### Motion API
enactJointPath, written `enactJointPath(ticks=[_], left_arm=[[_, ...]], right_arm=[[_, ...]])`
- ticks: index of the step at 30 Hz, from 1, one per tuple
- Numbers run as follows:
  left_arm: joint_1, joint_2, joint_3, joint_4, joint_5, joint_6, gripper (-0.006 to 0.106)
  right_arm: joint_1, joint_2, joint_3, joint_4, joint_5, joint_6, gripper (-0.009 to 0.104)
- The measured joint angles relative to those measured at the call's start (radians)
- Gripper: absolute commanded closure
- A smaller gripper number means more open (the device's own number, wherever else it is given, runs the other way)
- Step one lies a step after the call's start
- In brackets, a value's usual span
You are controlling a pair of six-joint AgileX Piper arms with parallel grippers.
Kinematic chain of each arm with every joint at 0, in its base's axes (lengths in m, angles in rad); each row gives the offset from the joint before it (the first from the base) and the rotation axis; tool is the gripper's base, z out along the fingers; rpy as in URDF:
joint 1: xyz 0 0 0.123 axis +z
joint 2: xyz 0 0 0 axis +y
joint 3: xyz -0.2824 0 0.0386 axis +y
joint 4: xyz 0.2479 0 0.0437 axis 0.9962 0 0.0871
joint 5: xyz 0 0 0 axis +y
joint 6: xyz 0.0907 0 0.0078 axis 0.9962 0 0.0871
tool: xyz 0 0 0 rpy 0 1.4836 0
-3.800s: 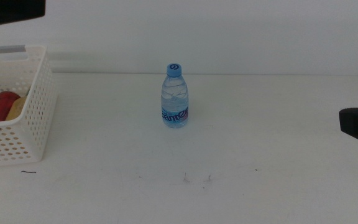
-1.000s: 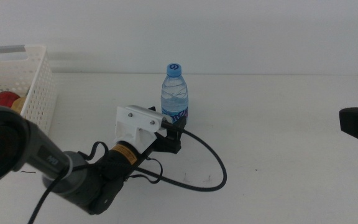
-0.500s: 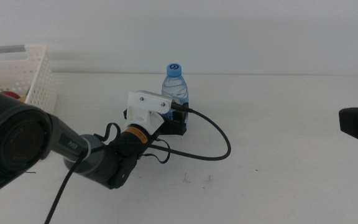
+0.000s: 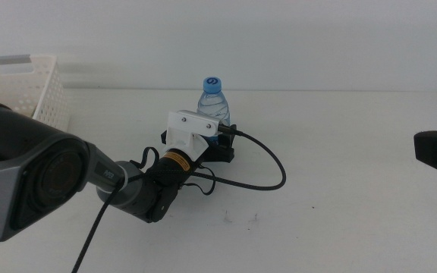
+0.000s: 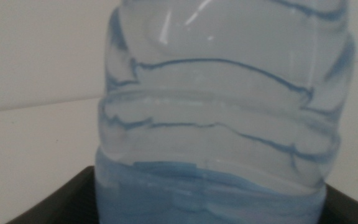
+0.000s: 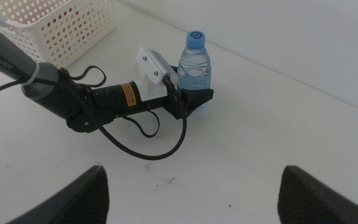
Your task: Use arms to grab the bottles and put them into the dustbin to the left of the table.
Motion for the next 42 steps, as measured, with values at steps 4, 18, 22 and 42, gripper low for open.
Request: enactJointPath(ticks=[4,18,22,42], left_arm=[[0.000,0.005,-0.015,-0.003,0.007,0.035,0.015],[0.009,-0.175,0.210,-0.012,0.041,0.083,0.090],[0.009,-0.339,0.337,-0.029,0.058,0.108,0.089],[0.070,-0.964,0.321,-0.060,0.902,0.188,0.089]], right_arm=[[0.000,0.000,0.000,0.000,0.000,0.002,0.007],[0.000,0.000,0.000,0.000,0.000,0.002,0.007],[0.000,0.000,0.000,0.000,0.000,0.002,0.007],[0.000,0.000,0.000,0.000,0.000,0.002,0.007]])
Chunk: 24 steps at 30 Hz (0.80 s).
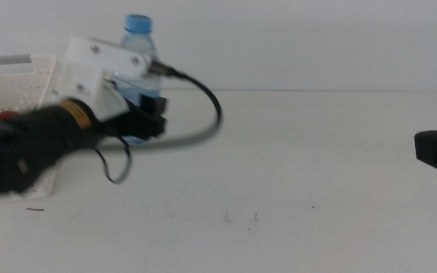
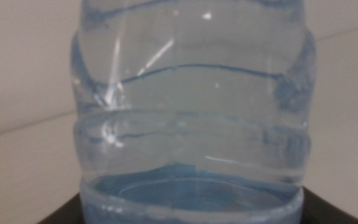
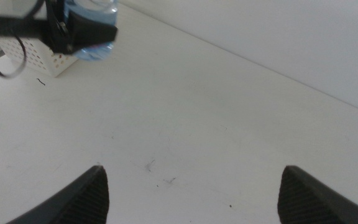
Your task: Use arms to grab the bottles and put them into the dustbin to the left of the table.
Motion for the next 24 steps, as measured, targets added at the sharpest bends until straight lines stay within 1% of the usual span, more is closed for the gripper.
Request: enactJointPath(ticks=[3,4,7,12,16,20,24], left_arm=[[0.060,-0.015,-0.102,-0.005,0.220,0.052,0.089],[0.079,-0.015,-0.133,-0.007,0.261,0.063,0.089],[0.168,-0.015,-0.255,-0.031,0.467,0.133,0.089],[0.376,0.028,-0.477,-0.086,0.721,0.240,0.089],[0.512,0.118,-0.661,-0.095,0.910,0.280,0.089],[0.617,0.247,-0.784,-0.107,1.025,0.305,0.089],[0.667,0.362,-0.840,-0.116,1.045,0.312,0.089]], right_arm=[[0.000,0.000,0.000,0.000,0.000,0.000,0.007],[0.000,0.000,0.000,0.000,0.000,0.000,0.007],[0.000,0.000,0.000,0.000,0.000,0.000,0.007],[0.000,0.000,0.000,0.004,0.000,0.000,0.007],[0.000,0.000,0.000,0.004,0.000,0.000,0.007],[0.000,0.000,0.000,0.006,0.000,0.000,0.007],[0.000,0.000,0.000,0.006,0.000,0.000,0.007]])
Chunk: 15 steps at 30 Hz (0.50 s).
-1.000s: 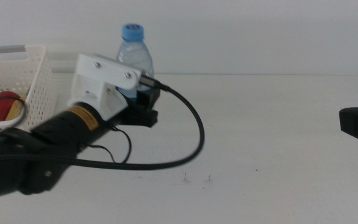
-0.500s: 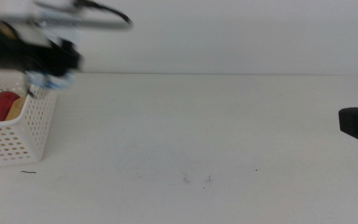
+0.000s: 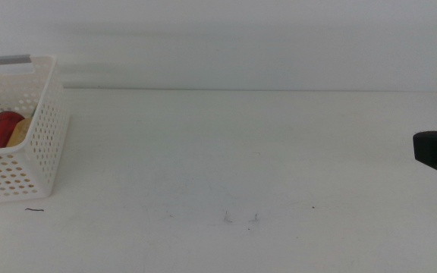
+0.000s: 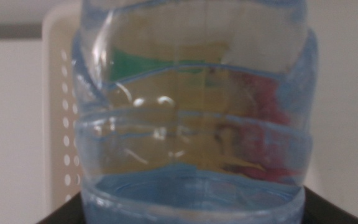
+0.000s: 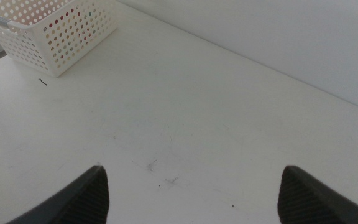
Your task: Use arms to grab the bottles and put them into the dustbin to the left of the table.
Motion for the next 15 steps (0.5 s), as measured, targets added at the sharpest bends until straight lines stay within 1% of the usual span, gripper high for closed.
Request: enactJointPath(ticks=[7,15], left_arm=[[0.011,0.159,-0.031,-0.012,0.006,0.002,0.089],[0.011,0.209,-0.031,-0.018,-0.006,0.002,0.089]], right_arm=[[0.000,0.000,0.000,0.002,0.000,0.000,0.007],[0.000,0.000,0.000,0.002,0.000,0.000,0.007]])
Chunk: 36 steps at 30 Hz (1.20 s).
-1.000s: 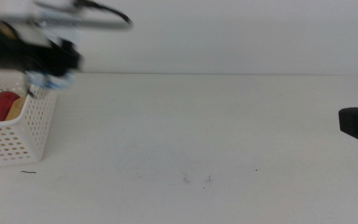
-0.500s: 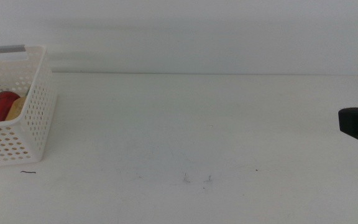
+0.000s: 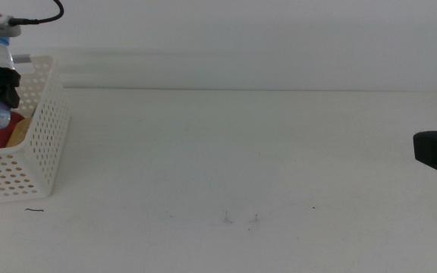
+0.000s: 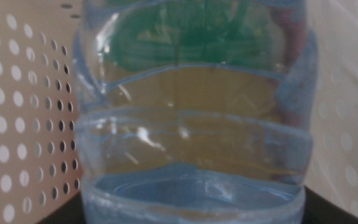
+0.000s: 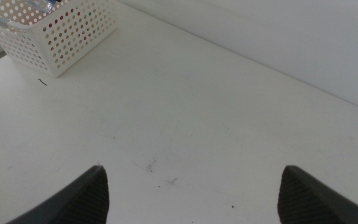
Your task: Use arms to grab the bottles and put them into the dustbin to the left of the table.
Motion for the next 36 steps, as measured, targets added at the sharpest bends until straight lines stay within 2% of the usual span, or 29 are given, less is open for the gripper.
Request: enactJointPath(ticks=[3,5,6,7,10,20,27,33,36], left_arm=[[0.000,0.000,-0.001,-0.002,-0.016,0.000,0.088],[0.000,0.000,-0.002,-0.002,-0.020,0.002,0.084],[0.000,0.000,-0.002,-0.002,-0.020,0.004,0.074],[0.000,0.000,-0.002,0.000,-0.020,0.004,0.035],[0.000,0.000,-0.002,0.002,-0.016,0.004,0.007],[0.000,-0.024,-0.018,-0.012,0.093,-0.005,0.007],[-0.012,-0.178,-0.018,-0.157,0.154,-0.077,0.007],[-0.142,-0.352,-0.018,-0.105,0.166,-0.120,0.007],[-0.222,-0.438,-0.018,-0.109,0.172,-0.118,0.007]], right_arm=[[0.000,0.000,0.000,0.000,0.000,0.000,0.007],[0.000,0.000,0.000,0.000,0.000,0.000,0.007],[0.000,0.000,0.000,0.000,0.000,0.000,0.007],[0.000,0.000,0.000,0.000,0.000,0.000,0.007],[0.000,0.000,0.000,0.000,0.000,0.000,0.007],[0.000,0.000,0.000,0.000,0.000,0.000,0.007],[0.000,0.000,0.000,0.000,0.000,0.000,0.007],[0.000,0.000,0.000,0.000,0.000,0.000,0.007],[0.000,0.000,0.000,0.000,0.000,0.000,0.007]])
